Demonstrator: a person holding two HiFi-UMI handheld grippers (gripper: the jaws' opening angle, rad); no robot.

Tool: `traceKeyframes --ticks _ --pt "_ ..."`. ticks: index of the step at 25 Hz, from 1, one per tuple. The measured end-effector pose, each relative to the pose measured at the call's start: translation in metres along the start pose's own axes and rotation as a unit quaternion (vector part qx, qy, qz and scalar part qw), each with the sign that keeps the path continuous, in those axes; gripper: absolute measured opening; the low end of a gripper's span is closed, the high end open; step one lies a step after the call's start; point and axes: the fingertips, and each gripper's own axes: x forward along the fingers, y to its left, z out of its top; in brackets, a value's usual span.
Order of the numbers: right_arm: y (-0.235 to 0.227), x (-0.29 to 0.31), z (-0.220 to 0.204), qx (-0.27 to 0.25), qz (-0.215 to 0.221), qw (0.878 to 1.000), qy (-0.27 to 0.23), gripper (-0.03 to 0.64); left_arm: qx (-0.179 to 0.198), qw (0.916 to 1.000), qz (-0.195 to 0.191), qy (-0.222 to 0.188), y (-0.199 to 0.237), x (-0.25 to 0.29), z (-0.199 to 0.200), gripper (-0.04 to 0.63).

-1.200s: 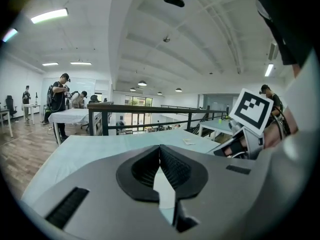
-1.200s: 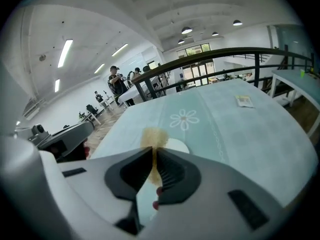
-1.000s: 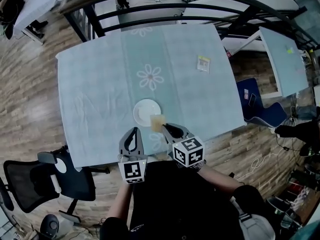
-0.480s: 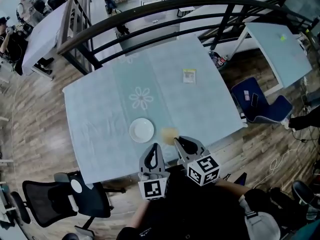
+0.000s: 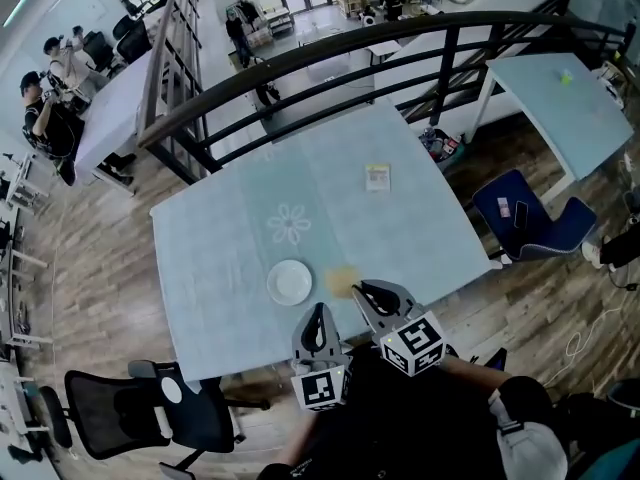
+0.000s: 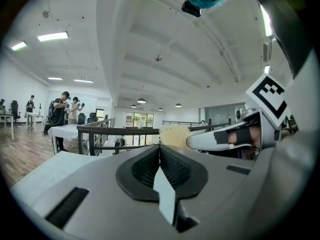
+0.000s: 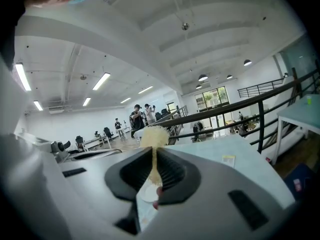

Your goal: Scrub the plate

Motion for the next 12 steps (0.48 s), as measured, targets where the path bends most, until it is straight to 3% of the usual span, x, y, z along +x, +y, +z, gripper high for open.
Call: traceKeyframes --ticks 5,12 --pt "0.002 -0.002 0.000 0.010 0.036 0.999 -0.004 0.034 0.001 0.9997 0.022 -0.014 -0.004 -0.007 0.003 0.014" --pt "0.004 -0.016 -0.001 -0.013 0.047 0.999 -0.010 0.034 -0.007 0.9991 0.035 -0.021 -0.011 -0.009 0.000 0.014"
